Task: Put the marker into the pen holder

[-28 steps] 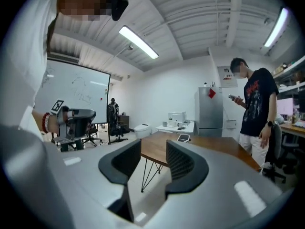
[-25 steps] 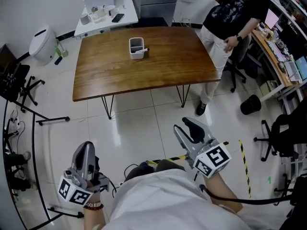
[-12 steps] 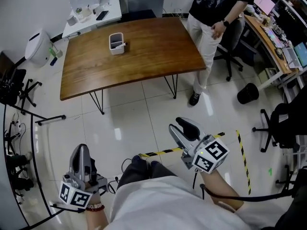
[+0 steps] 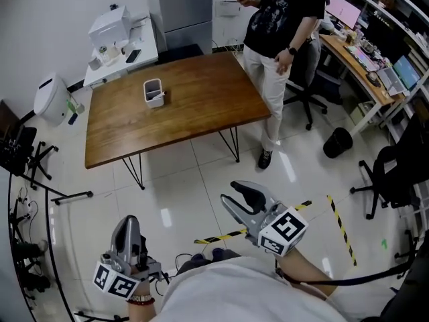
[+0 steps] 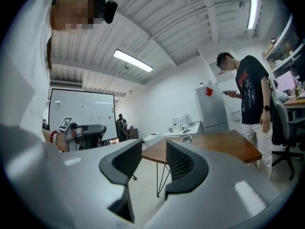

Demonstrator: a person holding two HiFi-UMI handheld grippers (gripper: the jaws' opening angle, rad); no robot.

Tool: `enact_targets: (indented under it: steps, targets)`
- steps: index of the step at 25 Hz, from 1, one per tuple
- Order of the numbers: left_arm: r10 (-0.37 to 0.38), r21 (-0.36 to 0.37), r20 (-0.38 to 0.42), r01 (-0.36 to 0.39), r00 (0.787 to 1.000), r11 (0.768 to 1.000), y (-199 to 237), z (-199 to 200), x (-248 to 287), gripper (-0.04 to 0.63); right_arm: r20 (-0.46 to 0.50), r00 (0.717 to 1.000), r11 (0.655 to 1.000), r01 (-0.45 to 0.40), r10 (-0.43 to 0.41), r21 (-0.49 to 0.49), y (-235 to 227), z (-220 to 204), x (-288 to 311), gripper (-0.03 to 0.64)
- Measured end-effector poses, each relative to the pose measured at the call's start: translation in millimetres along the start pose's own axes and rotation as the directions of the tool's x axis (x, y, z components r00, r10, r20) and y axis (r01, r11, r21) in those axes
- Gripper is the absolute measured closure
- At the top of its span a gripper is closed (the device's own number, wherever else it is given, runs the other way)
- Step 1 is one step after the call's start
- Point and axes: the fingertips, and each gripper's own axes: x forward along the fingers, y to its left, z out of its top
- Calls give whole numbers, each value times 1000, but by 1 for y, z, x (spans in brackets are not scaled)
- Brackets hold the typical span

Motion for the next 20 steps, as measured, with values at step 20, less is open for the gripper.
enact_targets:
  steps: [20]
  targets:
    - [-147,-11,-104,147,984,989,-33,-10,-31,618,-66,997,997,-54,50,-60,76,-9,40,476]
